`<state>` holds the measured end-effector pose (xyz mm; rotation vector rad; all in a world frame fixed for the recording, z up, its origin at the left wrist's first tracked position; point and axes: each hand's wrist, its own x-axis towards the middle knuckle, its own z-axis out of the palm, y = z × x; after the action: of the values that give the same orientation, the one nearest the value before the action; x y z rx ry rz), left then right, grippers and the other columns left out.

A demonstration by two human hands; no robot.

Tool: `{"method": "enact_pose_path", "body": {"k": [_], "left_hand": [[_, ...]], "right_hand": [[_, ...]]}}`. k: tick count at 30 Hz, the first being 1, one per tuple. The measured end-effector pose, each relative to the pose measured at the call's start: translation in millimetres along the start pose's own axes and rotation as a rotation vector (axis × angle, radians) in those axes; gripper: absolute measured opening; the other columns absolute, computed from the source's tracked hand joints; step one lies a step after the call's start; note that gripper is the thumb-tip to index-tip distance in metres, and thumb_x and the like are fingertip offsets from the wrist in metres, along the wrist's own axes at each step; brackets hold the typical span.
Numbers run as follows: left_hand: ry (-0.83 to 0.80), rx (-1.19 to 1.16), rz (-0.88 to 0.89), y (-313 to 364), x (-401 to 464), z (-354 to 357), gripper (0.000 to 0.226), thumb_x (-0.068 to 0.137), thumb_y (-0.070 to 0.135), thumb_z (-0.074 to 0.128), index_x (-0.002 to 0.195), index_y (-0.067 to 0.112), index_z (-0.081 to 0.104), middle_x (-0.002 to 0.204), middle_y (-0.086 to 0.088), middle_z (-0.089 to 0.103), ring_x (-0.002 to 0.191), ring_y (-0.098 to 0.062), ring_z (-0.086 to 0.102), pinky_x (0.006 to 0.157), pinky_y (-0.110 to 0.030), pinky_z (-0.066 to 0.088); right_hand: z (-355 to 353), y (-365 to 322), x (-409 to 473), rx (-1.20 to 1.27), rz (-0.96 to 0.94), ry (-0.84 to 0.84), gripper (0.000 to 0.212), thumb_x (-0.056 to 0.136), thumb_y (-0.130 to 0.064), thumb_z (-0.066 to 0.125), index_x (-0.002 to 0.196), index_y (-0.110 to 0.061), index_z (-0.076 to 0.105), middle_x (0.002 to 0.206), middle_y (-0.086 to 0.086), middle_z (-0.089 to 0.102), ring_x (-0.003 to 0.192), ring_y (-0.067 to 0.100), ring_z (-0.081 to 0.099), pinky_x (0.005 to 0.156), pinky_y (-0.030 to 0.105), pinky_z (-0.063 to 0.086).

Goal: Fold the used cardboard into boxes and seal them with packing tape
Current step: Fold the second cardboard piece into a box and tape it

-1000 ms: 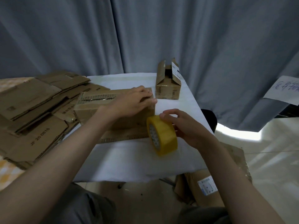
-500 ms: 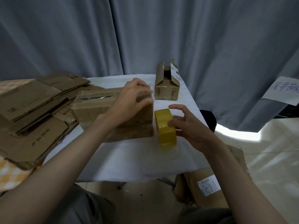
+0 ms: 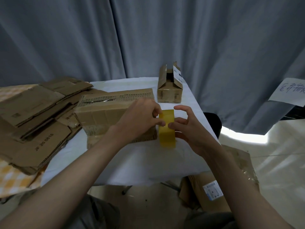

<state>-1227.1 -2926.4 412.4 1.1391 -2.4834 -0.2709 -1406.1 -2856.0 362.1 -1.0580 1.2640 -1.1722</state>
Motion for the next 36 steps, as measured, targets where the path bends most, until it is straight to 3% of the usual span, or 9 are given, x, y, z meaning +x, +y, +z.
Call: {"method": "enact_pose_path", "body": {"k": [4,10,13,16,18,24,27,32,36], "left_hand": [[0.004,-0.01,-0.001,6,-1,-5,0.033,0.071,0.046,0.084,0.092,0.022,0.077,0.083,0.008,0.07,0.074,-0.004,0.06,0.072,-0.027,0.056],[0.018,-0.011,0.016,7,-3,-4,0.024,0.072,0.043,0.085,0.082,0.024,0.075,0.076,0.013,0.065,0.071,-0.002,0.058,0.07,-0.027,0.054],[0.03,-0.015,0.045,4,-2,2,0.03,0.077,0.041,0.081,0.101,0.026,0.073,0.093,0.015,0.062,0.085,-0.003,0.054,0.078,-0.025,0.047],[-0.03,-0.011,0.115,6,-1,11,0.036,0.093,0.043,0.063,0.124,0.025,0.066,0.112,0.009,0.055,0.1,-0.006,0.044,0.087,-0.024,0.036],[-0.011,0.006,0.117,9,-2,17,0.038,0.095,0.049,0.055,0.121,0.023,0.068,0.11,0.005,0.054,0.098,-0.009,0.044,0.084,-0.024,0.037],[0.135,-0.03,0.042,13,-5,24,0.038,0.088,0.05,0.066,0.113,0.021,0.073,0.105,0.004,0.061,0.091,-0.006,0.046,0.071,-0.007,0.028],[0.159,-0.044,-0.001,15,-3,24,0.034,0.085,0.043,0.071,0.113,0.024,0.072,0.106,0.007,0.062,0.091,-0.004,0.046,0.07,-0.007,0.027],[0.183,-0.075,-0.109,21,4,25,0.017,0.082,0.032,0.072,0.093,0.024,0.062,0.093,0.01,0.056,0.085,-0.005,0.045,0.065,-0.011,0.031],[0.177,-0.089,-0.097,22,7,26,0.019,0.084,0.031,0.072,0.098,0.025,0.061,0.091,0.01,0.055,0.083,-0.006,0.048,0.065,-0.013,0.034]], "right_hand": [[1,1,-1,0.007,-0.012,-0.001,0.054,0.089,-0.01,0.071,0.127,-0.036,0.043,0.112,0.018,0.069,0.102,0.035,0.068,0.091,0.047,0.057],[0,2,0,0.004,-0.006,-0.003,0.052,0.089,-0.012,0.072,0.126,-0.036,0.043,0.113,0.015,0.069,0.101,0.032,0.069,0.089,0.043,0.059],[-1,4,1,-0.003,-0.007,-0.008,0.055,0.087,-0.012,0.073,0.126,-0.036,0.043,0.115,0.011,0.069,0.104,0.031,0.068,0.091,0.043,0.059],[-1,6,1,-0.013,-0.016,-0.049,0.06,0.086,-0.009,0.074,0.126,-0.041,0.043,0.115,0.001,0.071,0.107,0.023,0.067,0.089,0.037,0.059],[1,7,0,-0.002,-0.007,-0.07,0.062,0.087,-0.006,0.073,0.126,-0.043,0.042,0.114,-0.005,0.072,0.107,0.018,0.067,0.086,0.032,0.06],[7,8,-2,0.01,0.027,-0.043,0.067,0.085,-0.008,0.075,0.138,-0.027,0.038,0.111,-0.007,0.075,0.113,0.017,0.066,0.097,0.039,0.055],[8,7,-1,-0.024,0.045,-0.031,0.071,0.083,-0.012,0.079,0.139,-0.022,0.036,0.114,-0.004,0.074,0.114,0.017,0.066,0.1,0.042,0.053],[8,6,-1,-0.072,0.075,-0.017,0.075,0.077,-0.011,0.084,0.135,-0.024,0.038,0.115,0.001,0.073,0.112,0.02,0.065,0.102,0.049,0.051],[6,6,-1,-0.074,0.077,-0.022,0.074,0.077,-0.01,0.084,0.135,-0.021,0.04,0.111,0.0,0.075,0.109,0.021,0.068,0.1,0.049,0.053]]}}
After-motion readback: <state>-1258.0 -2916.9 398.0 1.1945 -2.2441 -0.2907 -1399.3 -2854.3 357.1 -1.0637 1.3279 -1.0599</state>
